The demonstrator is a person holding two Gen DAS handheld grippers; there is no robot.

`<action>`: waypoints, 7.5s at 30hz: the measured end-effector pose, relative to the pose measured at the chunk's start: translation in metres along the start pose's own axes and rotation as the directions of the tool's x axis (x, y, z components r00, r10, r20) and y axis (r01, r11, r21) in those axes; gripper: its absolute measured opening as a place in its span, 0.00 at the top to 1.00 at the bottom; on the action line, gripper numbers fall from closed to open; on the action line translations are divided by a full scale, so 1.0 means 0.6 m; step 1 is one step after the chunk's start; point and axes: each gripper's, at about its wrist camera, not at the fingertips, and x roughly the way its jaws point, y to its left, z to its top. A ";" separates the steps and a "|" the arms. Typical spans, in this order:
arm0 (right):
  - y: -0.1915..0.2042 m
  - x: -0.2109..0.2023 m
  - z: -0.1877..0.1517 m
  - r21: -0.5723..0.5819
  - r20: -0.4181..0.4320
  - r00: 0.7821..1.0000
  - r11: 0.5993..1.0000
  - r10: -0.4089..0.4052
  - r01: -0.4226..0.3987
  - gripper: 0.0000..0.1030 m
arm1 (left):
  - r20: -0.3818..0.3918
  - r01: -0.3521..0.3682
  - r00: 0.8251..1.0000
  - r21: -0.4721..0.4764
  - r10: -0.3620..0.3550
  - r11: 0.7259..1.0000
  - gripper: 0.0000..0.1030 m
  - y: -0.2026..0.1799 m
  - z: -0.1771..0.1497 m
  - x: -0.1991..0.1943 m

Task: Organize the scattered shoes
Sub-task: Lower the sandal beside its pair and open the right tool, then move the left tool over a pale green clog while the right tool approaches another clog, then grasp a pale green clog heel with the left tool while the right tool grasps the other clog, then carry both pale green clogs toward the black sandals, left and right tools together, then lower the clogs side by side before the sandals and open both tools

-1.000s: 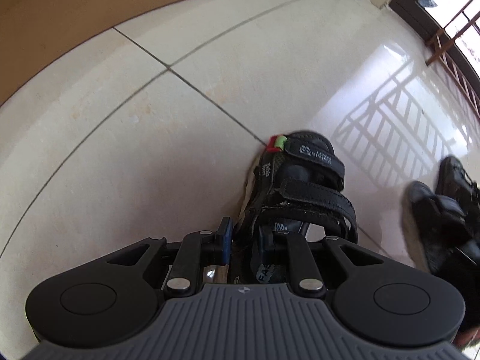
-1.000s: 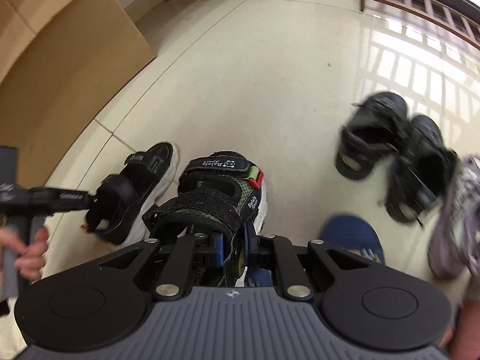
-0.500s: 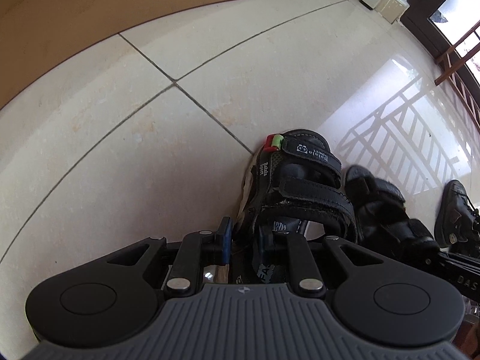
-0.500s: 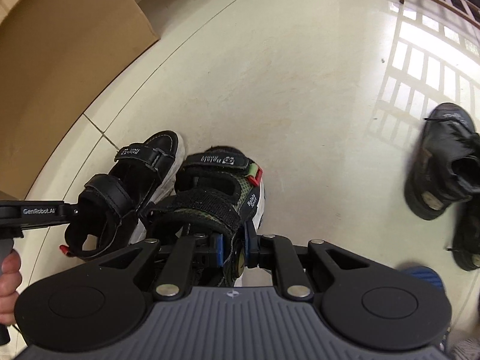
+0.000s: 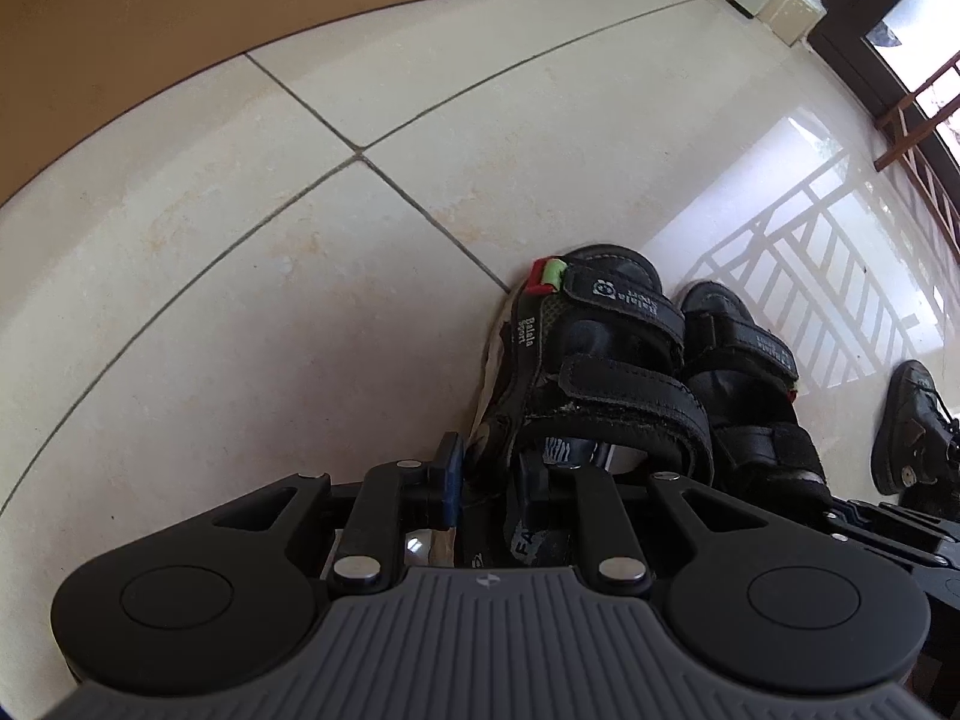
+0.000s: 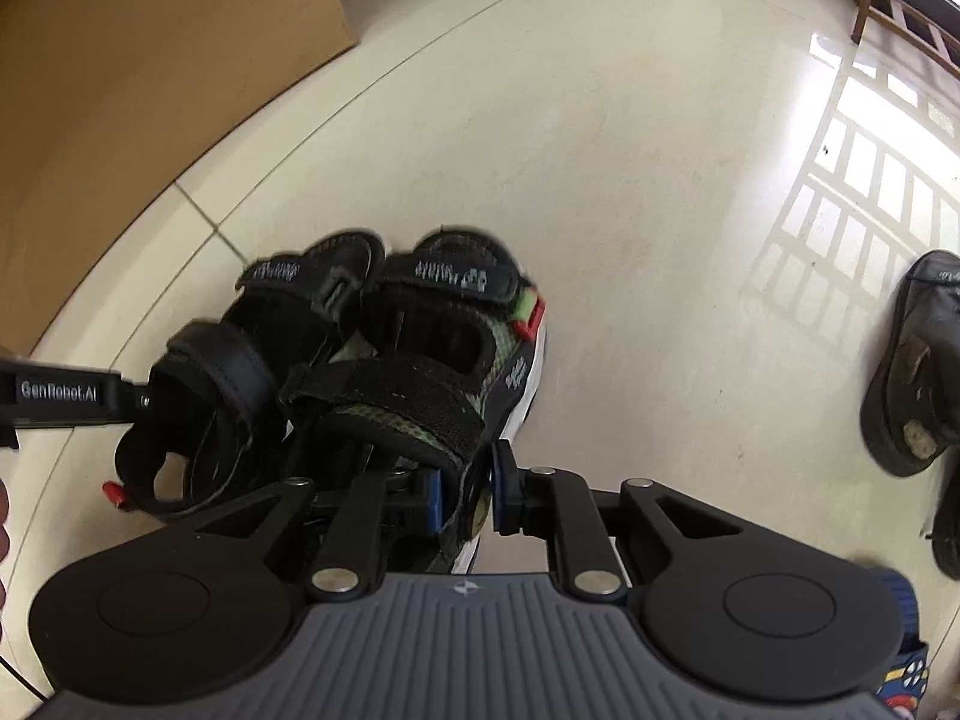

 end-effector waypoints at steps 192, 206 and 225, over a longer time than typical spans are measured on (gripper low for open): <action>-0.100 -0.227 -0.432 0.255 -0.158 0.978 0.962 0.139 -0.096 0.85 | -0.523 0.585 0.803 0.601 -0.285 0.545 0.68 -0.247 -0.343 -0.087; -0.173 -0.314 -0.450 0.262 -0.122 0.992 0.964 -0.005 0.037 0.77 | -0.573 0.639 0.764 0.612 -0.296 0.465 0.63 -0.275 -0.388 -0.100; -0.218 -0.256 -0.466 0.319 -0.167 0.985 0.943 -0.042 0.094 0.77 | -0.532 0.558 0.817 0.638 -0.220 0.530 0.63 -0.288 -0.427 -0.067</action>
